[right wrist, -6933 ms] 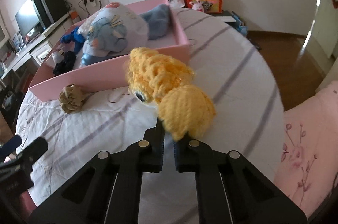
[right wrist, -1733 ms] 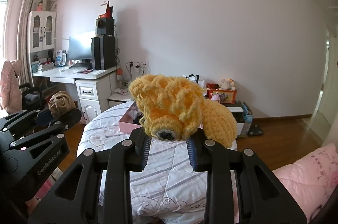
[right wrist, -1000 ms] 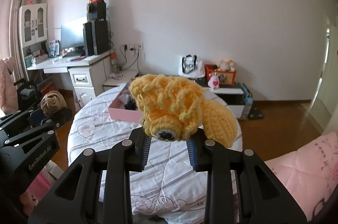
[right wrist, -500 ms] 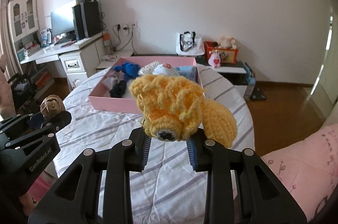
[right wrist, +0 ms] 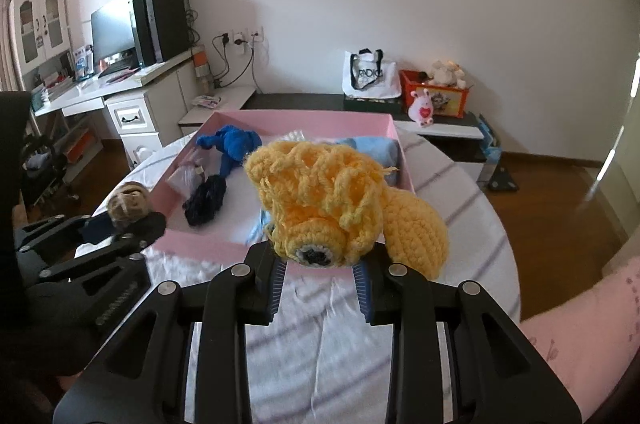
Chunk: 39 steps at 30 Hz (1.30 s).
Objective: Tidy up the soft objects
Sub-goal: 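Carry both items over the pink tray and lower them inside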
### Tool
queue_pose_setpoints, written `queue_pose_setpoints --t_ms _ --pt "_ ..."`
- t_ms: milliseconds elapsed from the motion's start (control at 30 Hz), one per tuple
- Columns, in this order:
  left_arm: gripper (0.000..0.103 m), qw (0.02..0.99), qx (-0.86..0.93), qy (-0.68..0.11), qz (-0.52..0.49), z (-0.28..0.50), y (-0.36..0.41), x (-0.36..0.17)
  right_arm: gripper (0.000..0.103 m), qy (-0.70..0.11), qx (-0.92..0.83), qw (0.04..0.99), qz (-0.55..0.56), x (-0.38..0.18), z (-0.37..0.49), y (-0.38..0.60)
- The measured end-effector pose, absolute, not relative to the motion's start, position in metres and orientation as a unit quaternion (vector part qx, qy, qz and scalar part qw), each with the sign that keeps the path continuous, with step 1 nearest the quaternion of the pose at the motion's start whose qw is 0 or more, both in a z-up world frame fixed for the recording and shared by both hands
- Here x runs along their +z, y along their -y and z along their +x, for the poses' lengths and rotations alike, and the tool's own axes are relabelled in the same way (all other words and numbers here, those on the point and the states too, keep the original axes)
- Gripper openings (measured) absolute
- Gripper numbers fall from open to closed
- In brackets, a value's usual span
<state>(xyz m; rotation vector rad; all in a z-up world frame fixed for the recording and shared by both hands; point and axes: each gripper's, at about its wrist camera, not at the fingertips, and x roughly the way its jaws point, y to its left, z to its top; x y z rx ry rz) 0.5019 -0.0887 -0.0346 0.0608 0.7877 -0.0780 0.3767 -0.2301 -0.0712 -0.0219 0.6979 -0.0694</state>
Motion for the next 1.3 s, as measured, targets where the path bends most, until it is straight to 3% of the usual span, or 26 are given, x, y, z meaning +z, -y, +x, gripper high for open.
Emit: queue_pose_setpoints --t_ms 400,800,867,933,1067,1133,1300 --pt "0.027 0.911 -0.078 -0.406 0.007 0.586 0.067 -0.072 0.028 -0.366 0.022 0.93 -0.034 -0.08 0.458 0.203" --pt "0.029 0.906 -0.089 -0.413 0.008 0.598 0.06 -0.086 0.034 -0.368 0.033 0.929 -0.032 -0.092 0.474 0.196" --pt "0.035 0.907 -0.088 -0.411 0.007 0.597 0.059 -0.084 0.035 -0.368 0.033 0.929 -0.027 -0.092 0.476 0.199" --pt "0.051 0.908 -0.086 -0.41 0.007 0.596 0.059 -0.084 0.038 -0.368 0.033 0.929 -0.024 -0.092 0.476 0.2" --pt "0.065 0.911 -0.084 -0.404 0.01 0.591 0.061 -0.082 0.062 -0.362 0.037 0.931 -0.024 -0.09 0.474 0.202" --pt "0.075 0.911 -0.083 -0.403 0.01 0.59 0.061 -0.081 0.067 -0.358 0.032 0.933 -0.026 -0.089 0.473 0.202" --pt "0.084 0.913 -0.073 -0.401 0.005 0.588 0.057 -0.079 0.075 -0.357 0.025 0.934 -0.015 -0.088 0.47 0.208"
